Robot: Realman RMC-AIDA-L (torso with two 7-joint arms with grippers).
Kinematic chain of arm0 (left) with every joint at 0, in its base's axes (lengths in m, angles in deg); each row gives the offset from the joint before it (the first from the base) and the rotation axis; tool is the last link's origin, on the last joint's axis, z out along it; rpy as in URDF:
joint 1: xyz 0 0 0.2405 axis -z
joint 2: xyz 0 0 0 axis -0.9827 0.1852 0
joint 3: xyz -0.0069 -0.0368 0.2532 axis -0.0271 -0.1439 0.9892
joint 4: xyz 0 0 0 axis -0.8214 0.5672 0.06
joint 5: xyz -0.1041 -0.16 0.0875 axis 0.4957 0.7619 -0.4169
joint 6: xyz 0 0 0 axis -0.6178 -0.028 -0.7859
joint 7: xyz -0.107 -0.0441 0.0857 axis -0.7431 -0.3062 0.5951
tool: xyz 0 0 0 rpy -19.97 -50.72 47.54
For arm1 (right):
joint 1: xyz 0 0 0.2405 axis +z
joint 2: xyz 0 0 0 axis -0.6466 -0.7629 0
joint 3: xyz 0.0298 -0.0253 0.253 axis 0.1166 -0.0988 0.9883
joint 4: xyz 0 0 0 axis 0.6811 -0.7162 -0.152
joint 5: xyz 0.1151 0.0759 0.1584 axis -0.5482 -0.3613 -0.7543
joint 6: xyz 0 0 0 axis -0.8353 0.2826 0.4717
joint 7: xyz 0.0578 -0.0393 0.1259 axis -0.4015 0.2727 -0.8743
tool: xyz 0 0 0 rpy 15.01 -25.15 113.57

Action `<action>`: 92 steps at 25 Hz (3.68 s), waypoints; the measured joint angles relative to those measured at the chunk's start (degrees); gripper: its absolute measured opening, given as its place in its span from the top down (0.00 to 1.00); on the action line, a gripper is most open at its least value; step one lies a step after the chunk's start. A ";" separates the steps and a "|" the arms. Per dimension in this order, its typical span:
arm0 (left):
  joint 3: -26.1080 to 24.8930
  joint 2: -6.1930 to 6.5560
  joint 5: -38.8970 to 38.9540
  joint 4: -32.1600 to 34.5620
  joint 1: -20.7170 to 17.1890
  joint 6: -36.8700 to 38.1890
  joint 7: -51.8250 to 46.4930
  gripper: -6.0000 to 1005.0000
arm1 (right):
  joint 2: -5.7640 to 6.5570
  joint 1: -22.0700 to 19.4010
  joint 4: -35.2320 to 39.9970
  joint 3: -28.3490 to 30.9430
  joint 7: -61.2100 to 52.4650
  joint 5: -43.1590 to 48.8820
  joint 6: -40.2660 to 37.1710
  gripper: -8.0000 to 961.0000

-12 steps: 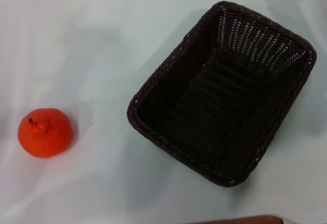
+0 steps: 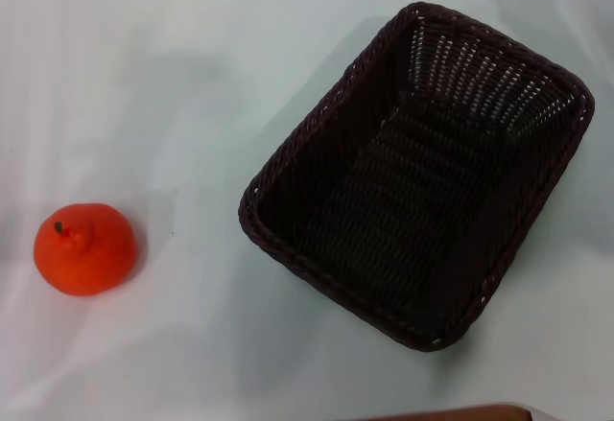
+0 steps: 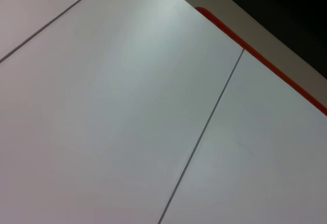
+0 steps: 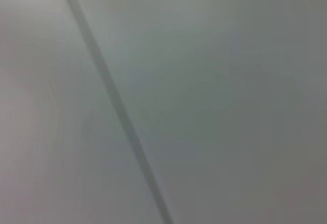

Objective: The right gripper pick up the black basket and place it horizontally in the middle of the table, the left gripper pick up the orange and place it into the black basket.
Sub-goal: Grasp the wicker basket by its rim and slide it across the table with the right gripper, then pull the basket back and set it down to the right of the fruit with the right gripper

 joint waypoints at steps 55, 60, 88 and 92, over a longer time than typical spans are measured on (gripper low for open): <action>0.00 0.35 0.00 -0.71 2.66 4.73 0.41 0.15 | 5.43 12.29 32.76 -30.41 -68.25 95.05 14.85 0.40; 0.00 0.35 0.03 -0.71 2.80 5.10 0.40 0.14 | 5.40 12.12 32.75 -29.44 -68.64 94.97 15.34 0.60; -0.05 0.44 0.31 -1.40 2.88 5.10 0.39 0.15 | 9.37 4.10 23.47 -6.72 -78.98 72.41 16.64 0.83; -0.03 0.45 0.18 -1.91 3.00 5.10 0.19 0.14 | 7.90 2.51 21.91 -3.89 -80.95 72.04 11.93 0.83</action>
